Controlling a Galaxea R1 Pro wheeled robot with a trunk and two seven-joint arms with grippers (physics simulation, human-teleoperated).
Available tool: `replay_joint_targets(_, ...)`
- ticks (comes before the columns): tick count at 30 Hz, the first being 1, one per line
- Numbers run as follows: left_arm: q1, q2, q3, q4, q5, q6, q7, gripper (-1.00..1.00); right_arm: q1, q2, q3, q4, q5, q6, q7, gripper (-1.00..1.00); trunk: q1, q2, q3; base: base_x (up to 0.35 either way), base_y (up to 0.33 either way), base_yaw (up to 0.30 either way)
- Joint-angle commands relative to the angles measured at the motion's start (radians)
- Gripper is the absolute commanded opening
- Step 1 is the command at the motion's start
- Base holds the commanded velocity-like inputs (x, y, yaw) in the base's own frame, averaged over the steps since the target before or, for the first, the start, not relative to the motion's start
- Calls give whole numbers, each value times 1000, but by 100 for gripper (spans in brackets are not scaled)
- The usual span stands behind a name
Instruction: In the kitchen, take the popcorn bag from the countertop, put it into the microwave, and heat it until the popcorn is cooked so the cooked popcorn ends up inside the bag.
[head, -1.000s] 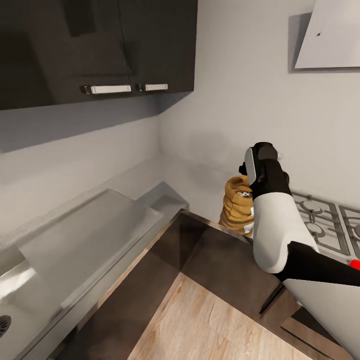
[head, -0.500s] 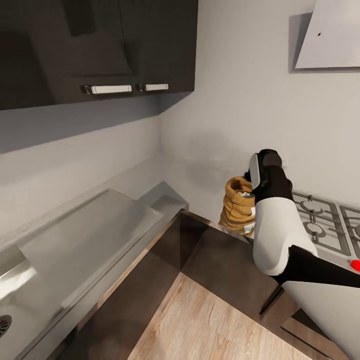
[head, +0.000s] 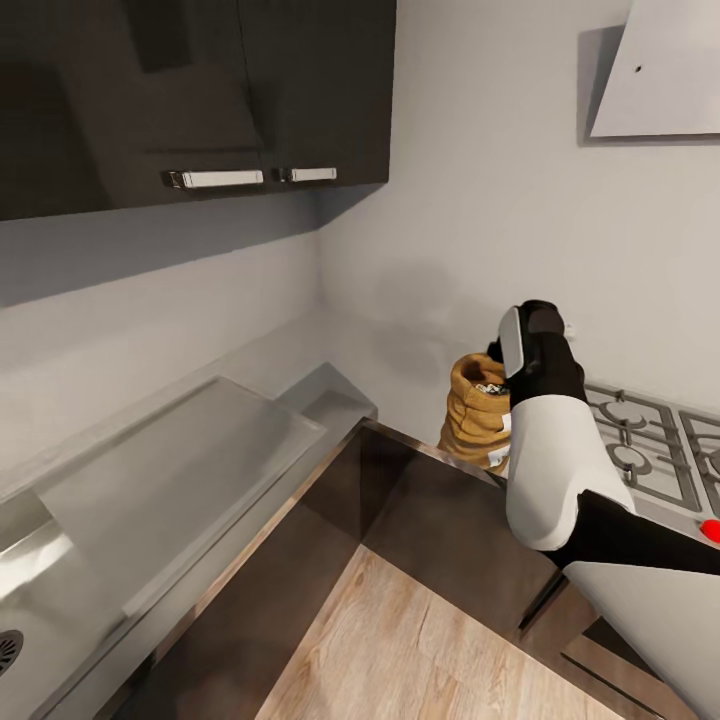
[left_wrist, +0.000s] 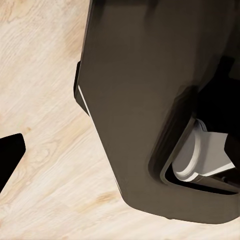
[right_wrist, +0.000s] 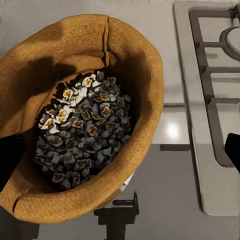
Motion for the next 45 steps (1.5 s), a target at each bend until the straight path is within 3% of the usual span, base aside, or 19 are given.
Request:
replay_joint_targets(1,0,0,3,-2,3,-1,1,100,-1,1,-11,0,9,-6,5,100,0,-1,-1,0,0,0)
replay_joint_targets(3,0,0,3,-2,3,-1,1,100,-1,1,-53,1,9,-30,5,100,0,-1,-1,0,0,0)
replay_joint_targets(7,0,-1,3,-2,3,-1,1,100,-1,1,-75,1,9,-65,5,100,0,-1,-1,0,0,0)
replay_joint_targets(22,0,0,3,-2,2,-1,1,100,-1,1,-79,3,11,-78,5,100,0,-1,-1,29,0,0)
replay_joint_targets(30,0,0,3,-2,3,-1,1,100,-1,1,-82,81,10,-91,3,100,0,-1,-1,2,0,0)
replay_joint_targets(39,0,0,3,-2,3,-1,1,100,-1,1,-84,88,11,-107,3,100,0,-1,-1,0,0,0)
replay_joint_targets(43,0,1,6,-1,2,-1,0,100,22,1,-63,65,25,-84,13,100,0,-1,-1,0,0,0)
replay_joint_targets(45,0,1,6,-2,2,-1,1,100,30,1,-75,77,32,-96,2,100,0,-1,-1,0,0,0)
